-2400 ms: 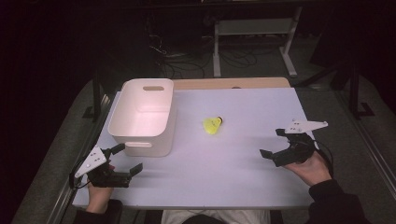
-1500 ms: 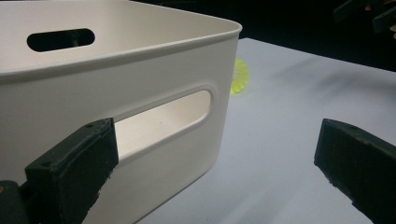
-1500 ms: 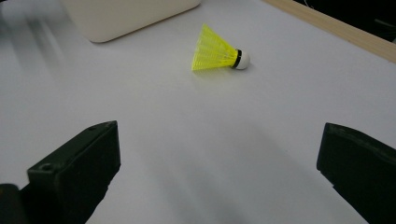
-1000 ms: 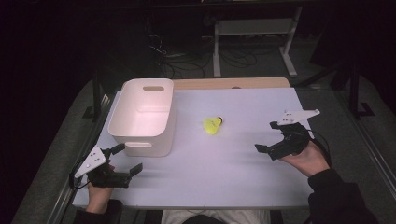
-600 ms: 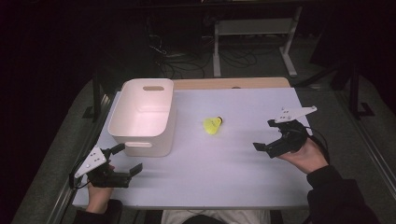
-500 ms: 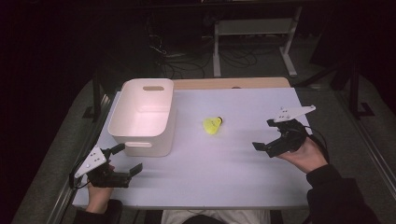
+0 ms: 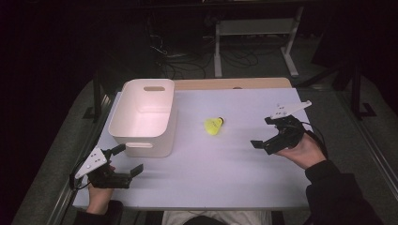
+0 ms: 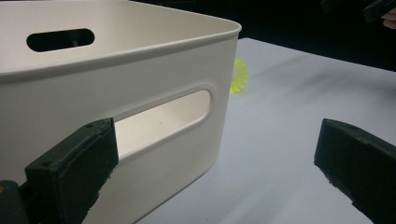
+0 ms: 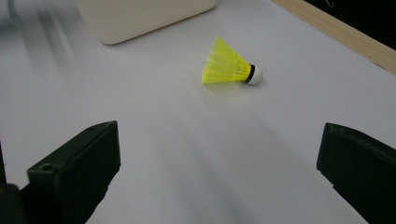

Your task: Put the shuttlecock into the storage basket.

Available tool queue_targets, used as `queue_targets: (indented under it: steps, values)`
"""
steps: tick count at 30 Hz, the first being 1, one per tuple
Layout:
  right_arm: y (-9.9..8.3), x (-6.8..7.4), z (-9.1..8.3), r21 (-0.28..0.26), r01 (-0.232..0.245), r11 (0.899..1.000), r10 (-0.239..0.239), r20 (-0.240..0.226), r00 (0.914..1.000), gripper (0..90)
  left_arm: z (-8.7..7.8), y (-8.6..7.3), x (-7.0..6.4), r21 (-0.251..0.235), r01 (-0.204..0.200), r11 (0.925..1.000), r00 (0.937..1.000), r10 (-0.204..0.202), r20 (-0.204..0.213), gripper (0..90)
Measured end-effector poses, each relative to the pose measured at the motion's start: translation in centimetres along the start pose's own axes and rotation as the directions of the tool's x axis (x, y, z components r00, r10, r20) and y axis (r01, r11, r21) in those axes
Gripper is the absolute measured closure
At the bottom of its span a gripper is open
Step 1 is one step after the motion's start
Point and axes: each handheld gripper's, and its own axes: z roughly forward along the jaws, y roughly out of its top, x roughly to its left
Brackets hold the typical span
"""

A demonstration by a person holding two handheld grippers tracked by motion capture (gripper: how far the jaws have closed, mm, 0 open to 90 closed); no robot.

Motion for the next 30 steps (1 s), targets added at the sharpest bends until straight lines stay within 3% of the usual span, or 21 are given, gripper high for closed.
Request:
queue_targets:
  steps: [30]
  values:
    - [1.4,-1.1,1.6,0.035,0.011,0.999,-0.010,-0.029,0.9995,0.0,0.0,0.0,0.0,-0.001,-0.001,1.0000,1.0000,0.001,0.001,0.0]
